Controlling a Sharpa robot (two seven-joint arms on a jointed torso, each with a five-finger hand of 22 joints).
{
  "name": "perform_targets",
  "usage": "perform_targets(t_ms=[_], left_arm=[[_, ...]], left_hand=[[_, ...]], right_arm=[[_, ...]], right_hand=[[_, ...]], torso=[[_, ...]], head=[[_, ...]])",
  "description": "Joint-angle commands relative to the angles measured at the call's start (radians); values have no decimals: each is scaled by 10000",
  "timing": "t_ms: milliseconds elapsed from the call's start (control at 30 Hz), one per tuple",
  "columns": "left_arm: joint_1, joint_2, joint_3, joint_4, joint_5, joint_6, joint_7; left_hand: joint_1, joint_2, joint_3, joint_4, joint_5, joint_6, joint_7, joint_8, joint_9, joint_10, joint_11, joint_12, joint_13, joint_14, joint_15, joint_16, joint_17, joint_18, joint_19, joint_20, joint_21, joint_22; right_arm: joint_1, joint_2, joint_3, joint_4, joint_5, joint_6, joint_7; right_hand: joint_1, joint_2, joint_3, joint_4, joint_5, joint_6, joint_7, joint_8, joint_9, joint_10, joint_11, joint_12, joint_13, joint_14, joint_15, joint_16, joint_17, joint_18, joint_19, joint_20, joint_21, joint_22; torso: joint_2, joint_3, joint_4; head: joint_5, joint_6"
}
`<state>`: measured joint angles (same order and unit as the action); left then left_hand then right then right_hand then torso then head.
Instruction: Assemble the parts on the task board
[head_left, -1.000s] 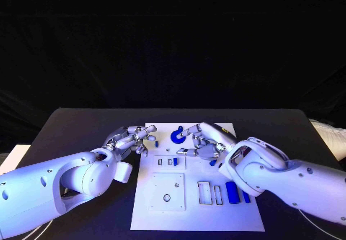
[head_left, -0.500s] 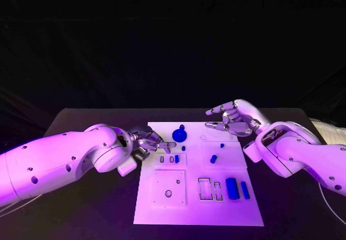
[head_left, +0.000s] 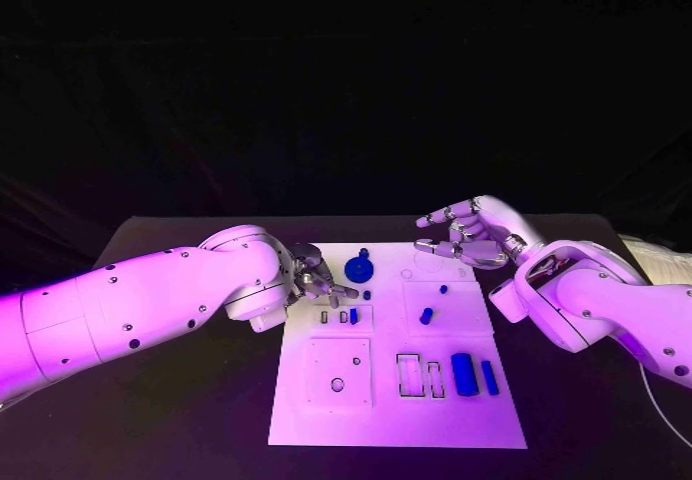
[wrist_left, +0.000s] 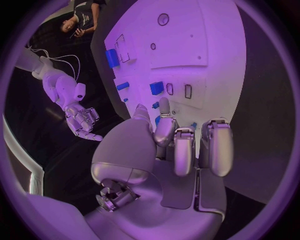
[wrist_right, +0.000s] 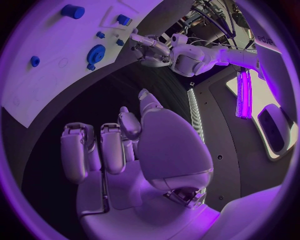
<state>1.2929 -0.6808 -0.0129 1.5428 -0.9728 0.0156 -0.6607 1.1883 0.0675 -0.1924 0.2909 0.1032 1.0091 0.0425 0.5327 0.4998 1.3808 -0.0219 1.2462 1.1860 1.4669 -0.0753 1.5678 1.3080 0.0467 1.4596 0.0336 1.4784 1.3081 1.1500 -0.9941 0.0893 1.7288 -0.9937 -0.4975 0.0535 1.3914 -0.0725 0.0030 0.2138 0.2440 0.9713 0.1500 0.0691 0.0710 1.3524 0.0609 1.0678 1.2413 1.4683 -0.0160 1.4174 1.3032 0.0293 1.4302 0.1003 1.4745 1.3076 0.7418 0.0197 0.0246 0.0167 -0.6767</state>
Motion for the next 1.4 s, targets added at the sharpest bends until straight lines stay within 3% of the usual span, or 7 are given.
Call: perform_targets(t_ms=[33, 267, 533, 1400], left_arm=[[22, 162, 3, -144, -582, 668, -756], [31, 617, -24, -566, -626, 1096, -847], [31, 884, -43, -736, -632, 1316, -874], [27, 1211, -66, -1004, -633, 1856, -914]], left_hand=[[-93, -7, -86, 5, -67, -91, 13, 50, 66, 47, -35, 54, 34, 1039, -59, 30, 2628, -94, 260, -20, 49, 968], [-136, 13, -164, 5, -105, -155, 8, 125, 193, 39, -38, 56, 40, 1039, -63, 30, 2628, -95, 260, -25, 54, 980], [-130, 24, -187, -4, -112, -186, 8, 153, 246, 45, -39, 73, 61, 1039, -64, 30, 2628, -103, 276, -27, 72, 1016], [379, 59, -207, -84, 2, -395, 4, 353, 659, 28, -43, 90, 97, 1039, -65, 30, 2628, -121, 307, -28, 120, 1125]], right_arm=[[0, 16, -1, 4, -120, 121, -241], [-2, 40, -5, -7, -225, 154, -373], [-4, 70, -8, -33, -269, 195, -430], [-14, 136, -13, -64, -334, 299, -525]], right_hand=[[107, -33, -49, 4, 46, 73, -36, 23, 15, -21, -29, -21, -11, 445, 19, -43, -20, 174, -38, -20, -58, 783], [106, -30, -67, 9, 72, 85, -39, 27, 18, -38, -31, -64, -43, 433, 17, -81, -79, 186, -72, -22, -85, 738], [100, -34, -82, 15, 84, 92, -40, 29, 19, -40, -32, -71, -49, 429, 16, -93, -95, 189, -81, -23, -93, 724], [93, -32, -101, 23, 99, 101, -42, 32, 20, -41, -35, -76, -56, 427, 14, -101, -102, 194, -96, -25, -106, 703]], torso=[[16, -8, 0], [20, -12, -7], [12, -16, 1], [19, -14, -3]], head=[[18, -21], [25, -70], [14, -101], [-6, -189]])
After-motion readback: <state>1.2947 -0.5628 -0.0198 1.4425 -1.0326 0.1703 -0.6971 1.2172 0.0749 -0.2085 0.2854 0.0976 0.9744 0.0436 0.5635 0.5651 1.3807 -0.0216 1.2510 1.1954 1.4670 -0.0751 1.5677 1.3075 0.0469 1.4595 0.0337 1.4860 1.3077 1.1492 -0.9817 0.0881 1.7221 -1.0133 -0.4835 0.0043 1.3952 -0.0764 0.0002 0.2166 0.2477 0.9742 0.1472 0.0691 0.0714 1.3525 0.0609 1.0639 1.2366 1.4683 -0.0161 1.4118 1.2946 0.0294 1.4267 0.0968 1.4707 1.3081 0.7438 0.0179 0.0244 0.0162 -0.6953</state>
